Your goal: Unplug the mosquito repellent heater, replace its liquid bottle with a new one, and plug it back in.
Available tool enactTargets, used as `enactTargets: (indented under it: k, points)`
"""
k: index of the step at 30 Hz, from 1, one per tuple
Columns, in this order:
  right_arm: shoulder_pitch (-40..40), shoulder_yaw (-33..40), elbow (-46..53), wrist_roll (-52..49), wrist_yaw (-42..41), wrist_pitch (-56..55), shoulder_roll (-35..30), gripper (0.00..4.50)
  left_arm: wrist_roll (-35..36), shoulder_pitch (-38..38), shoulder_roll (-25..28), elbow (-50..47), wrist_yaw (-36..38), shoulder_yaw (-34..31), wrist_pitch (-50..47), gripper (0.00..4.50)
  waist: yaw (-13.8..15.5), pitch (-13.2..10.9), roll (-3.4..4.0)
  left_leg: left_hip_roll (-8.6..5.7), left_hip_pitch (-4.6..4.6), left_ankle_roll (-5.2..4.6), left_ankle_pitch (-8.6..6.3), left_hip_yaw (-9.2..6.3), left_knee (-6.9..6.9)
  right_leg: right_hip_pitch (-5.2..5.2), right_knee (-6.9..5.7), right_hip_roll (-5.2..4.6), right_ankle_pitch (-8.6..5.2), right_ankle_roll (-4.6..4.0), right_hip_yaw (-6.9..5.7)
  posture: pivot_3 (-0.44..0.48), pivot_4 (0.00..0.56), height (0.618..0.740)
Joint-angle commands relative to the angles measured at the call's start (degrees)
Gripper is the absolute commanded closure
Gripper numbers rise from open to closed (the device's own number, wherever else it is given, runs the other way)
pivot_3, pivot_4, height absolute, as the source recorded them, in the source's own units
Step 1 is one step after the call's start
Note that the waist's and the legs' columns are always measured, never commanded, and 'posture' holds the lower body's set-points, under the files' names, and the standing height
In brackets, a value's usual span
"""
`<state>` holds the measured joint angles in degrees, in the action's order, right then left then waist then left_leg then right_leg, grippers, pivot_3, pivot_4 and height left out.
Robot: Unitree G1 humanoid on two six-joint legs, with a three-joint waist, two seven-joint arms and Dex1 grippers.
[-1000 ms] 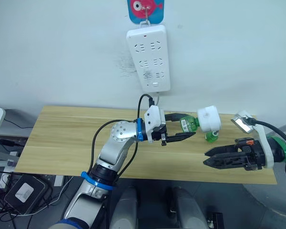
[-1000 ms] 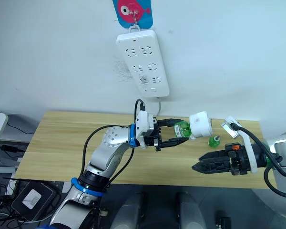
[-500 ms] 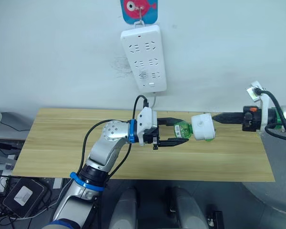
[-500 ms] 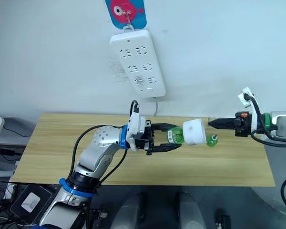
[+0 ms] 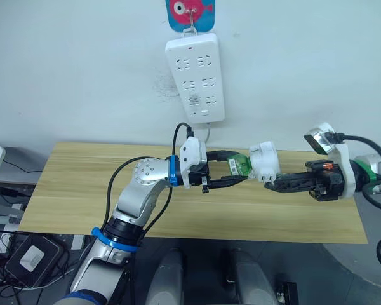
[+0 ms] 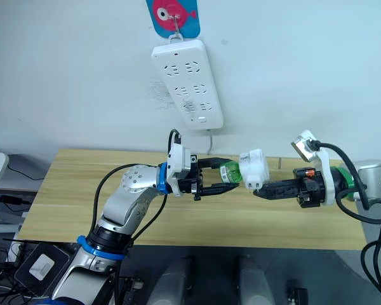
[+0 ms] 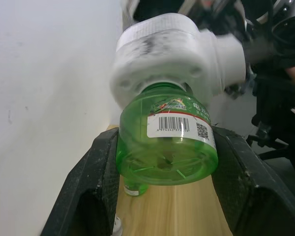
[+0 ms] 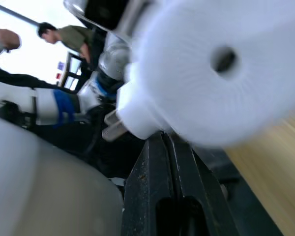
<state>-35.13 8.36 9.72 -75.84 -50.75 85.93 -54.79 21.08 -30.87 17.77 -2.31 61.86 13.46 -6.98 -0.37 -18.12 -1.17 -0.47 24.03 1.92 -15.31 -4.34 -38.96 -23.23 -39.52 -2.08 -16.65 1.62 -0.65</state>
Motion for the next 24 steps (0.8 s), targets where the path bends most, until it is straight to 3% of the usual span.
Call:
enactTargets:
  k: [1, 4, 7, 13, 24]
  points:
    - [-5.7, 2.5, -2.3, -4.2, 4.4, 1.6, 1.8, 4.48, 0.0, 0.1, -0.4, -1.2, 0.1, -0.1, 1.2, 2.24, -0.1, 0.0, 0.0, 0.0, 0.0, 0.0, 0.0, -0.01, 0.0, 0.0, -0.01, 0.0, 0.0, 0.0, -0.01, 0.01, 0.286, 0.74]
    - [-10.3, 2.4, -5.9, -3.6, 7.2, 1.8, 3.4, 4.48, -0.1, 0.1, -0.5, -1.2, 0.2, -0.1, 1.2, 2.24, 0.0, 0.0, 0.0, -0.01, 0.01, 0.0, 0.0, -0.02, 0.01, -0.01, -0.01, 0.0, 0.0, 0.0, -0.02, 0.01, 0.286, 0.74]
    - [-13.0, 0.1, -8.1, 3.8, 8.7, -2.6, 4.5, 4.48, -0.2, 0.2, -0.6, -1.3, 0.4, -0.1, 1.1, 2.24, 0.0, 0.0, 0.0, -0.02, 0.03, 0.0, 0.0, -0.05, 0.01, -0.01, 0.0, 0.0, 0.0, 0.0, -0.03, 0.002, 0.285, 0.74]
    - [-14.3, -6.9, -11.3, 18.0, 3.3, -13.0, 4.0, 4.48, -0.2, 0.4, -0.7, -1.8, 0.4, 0.0, 0.7, 2.24, 0.1, 0.0, 0.0, -0.04, 0.06, 0.0, 0.0, -0.05, 0.03, -0.03, 0.02, -0.01, 0.0, 0.0, -0.02, 0.007, 0.284, 0.74]
    - [-8.7, -11.5, -8.1, 24.3, -8.2, -16.1, 2.4, 4.48, 0.1, 0.8, -0.4, -2.7, 0.0, -0.2, -0.3, 2.24, 0.1, 0.0, 0.0, -0.01, 0.05, 0.01, 0.0, -0.06, 0.03, -0.05, -0.01, -0.01, 0.0, 0.0, -0.03, 0.022, 0.289, 0.74]
